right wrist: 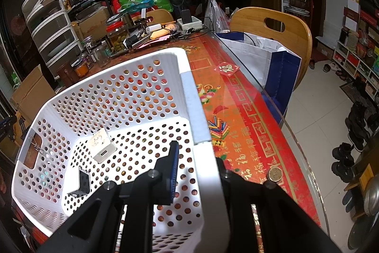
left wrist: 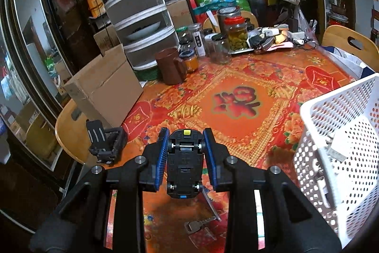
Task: Organize rigid objects
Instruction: 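Drop the black toy car into the basket from the left tool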
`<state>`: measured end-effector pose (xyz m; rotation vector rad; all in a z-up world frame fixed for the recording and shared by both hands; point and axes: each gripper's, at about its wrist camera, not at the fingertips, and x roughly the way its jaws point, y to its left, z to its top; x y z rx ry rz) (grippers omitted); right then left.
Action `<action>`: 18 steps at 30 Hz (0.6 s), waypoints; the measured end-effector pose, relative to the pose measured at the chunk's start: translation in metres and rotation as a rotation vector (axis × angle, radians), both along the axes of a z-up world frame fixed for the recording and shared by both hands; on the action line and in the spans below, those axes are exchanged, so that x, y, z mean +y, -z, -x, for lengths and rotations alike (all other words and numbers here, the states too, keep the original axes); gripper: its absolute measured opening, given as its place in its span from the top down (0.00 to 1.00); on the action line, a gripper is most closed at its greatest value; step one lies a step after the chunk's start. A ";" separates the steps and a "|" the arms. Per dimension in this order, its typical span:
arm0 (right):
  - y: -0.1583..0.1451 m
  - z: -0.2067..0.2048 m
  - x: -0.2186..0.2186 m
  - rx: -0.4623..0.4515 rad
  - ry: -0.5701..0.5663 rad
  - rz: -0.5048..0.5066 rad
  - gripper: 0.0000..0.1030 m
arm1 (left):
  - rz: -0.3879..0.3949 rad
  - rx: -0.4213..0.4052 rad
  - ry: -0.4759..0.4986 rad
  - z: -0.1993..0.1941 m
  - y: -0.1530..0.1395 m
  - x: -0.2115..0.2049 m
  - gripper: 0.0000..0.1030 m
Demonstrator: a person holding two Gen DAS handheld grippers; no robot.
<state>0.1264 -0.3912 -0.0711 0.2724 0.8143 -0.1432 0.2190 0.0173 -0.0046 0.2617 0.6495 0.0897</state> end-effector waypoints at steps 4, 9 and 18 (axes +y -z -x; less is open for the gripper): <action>0.000 0.000 0.000 -0.002 0.001 -0.001 0.83 | 0.016 0.017 -0.001 0.007 -0.012 -0.019 0.74; 0.000 0.000 0.000 -0.002 0.000 -0.002 0.83 | -0.008 0.006 0.111 0.029 -0.027 -0.070 0.74; 0.000 0.000 0.000 -0.005 0.002 -0.006 0.83 | -0.120 0.089 0.269 0.041 -0.010 -0.172 0.74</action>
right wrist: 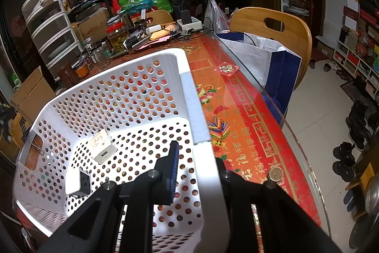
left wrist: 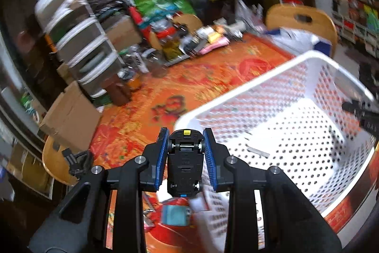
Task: Organize rigid objects
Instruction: 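Drop the black toy car into the basket from the left tool, then grasp the thin metal rod on the table with the left tool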
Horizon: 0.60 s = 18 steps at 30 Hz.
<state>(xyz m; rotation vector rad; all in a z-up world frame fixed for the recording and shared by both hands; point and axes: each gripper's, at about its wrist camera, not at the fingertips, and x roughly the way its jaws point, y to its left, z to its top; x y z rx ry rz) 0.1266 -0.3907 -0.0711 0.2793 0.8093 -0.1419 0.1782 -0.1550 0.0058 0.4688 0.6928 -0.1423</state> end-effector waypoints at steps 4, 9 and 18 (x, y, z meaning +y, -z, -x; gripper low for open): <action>0.000 0.000 0.000 0.002 -0.003 0.000 0.83 | -0.105 0.090 0.036 -0.010 0.034 -0.033 0.73; 0.001 0.000 -0.001 -0.003 -0.005 -0.007 0.82 | -0.122 0.201 0.046 -0.022 0.066 -0.043 0.73; 0.002 0.001 -0.001 -0.003 -0.006 -0.006 0.82 | -0.087 0.083 0.080 -0.013 0.044 -0.026 0.11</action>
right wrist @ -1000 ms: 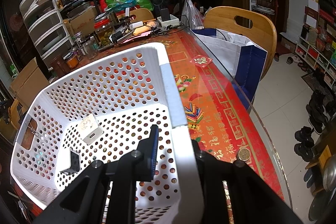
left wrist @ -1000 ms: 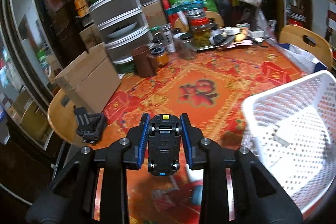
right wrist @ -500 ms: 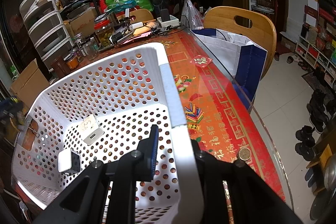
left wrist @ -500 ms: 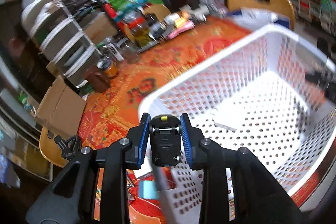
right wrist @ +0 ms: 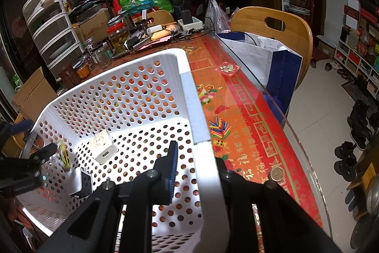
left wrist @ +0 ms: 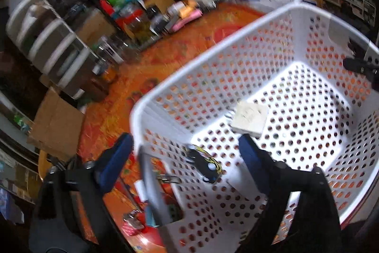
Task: Organize rigid objects
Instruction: 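Grasp the thin metal rod on the table with the left tool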
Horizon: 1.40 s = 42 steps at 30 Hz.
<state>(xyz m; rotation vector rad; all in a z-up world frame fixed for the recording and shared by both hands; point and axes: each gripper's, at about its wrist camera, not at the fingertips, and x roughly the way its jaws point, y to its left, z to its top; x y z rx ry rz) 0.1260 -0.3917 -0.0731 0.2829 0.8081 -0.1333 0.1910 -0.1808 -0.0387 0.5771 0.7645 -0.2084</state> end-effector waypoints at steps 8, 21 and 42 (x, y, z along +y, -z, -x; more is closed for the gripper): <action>0.001 0.000 0.000 0.005 0.001 0.000 0.82 | 0.187 -0.145 -0.200 -0.007 -0.067 0.118 0.00; 0.001 -0.002 0.000 0.008 -0.004 0.007 0.82 | 0.303 0.383 -0.526 -0.096 0.106 0.243 0.22; 0.000 -0.002 -0.001 0.007 -0.004 0.004 0.82 | 0.464 0.320 -0.564 -0.067 0.106 0.250 0.95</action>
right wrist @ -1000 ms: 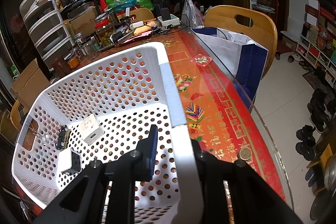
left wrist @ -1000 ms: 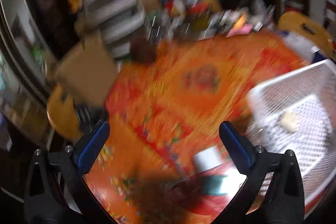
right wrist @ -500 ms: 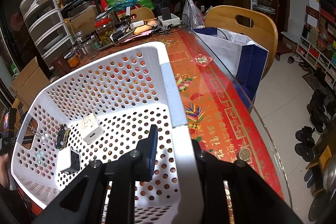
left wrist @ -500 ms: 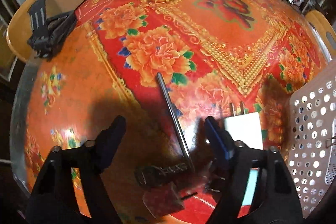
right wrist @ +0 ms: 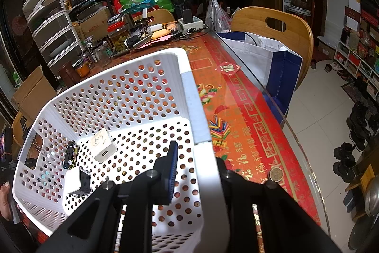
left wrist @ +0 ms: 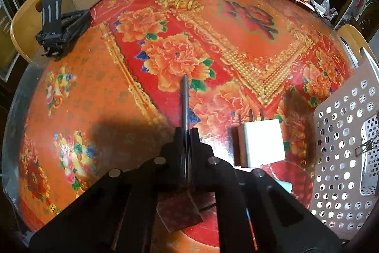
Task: Organize rigid objects
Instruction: 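Grasp the thin metal rod on the table with the left tool, then carry the metal rod into the basket and release it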
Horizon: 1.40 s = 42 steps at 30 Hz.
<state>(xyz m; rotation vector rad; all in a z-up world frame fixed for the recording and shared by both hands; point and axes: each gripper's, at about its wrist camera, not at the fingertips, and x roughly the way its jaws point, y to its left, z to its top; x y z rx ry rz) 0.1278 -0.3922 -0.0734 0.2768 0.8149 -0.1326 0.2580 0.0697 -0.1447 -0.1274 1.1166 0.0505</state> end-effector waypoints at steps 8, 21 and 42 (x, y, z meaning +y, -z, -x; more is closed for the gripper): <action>0.000 0.000 0.000 -0.003 0.002 -0.002 0.82 | 0.015 -0.043 0.012 0.003 -0.013 0.005 0.95; 0.000 0.000 0.000 -0.003 0.002 -0.003 0.82 | -0.005 -0.111 0.026 0.008 -0.050 0.004 0.95; -0.001 0.000 0.000 -0.006 0.006 -0.010 0.82 | -0.060 -0.346 0.279 0.062 -0.175 -0.114 0.95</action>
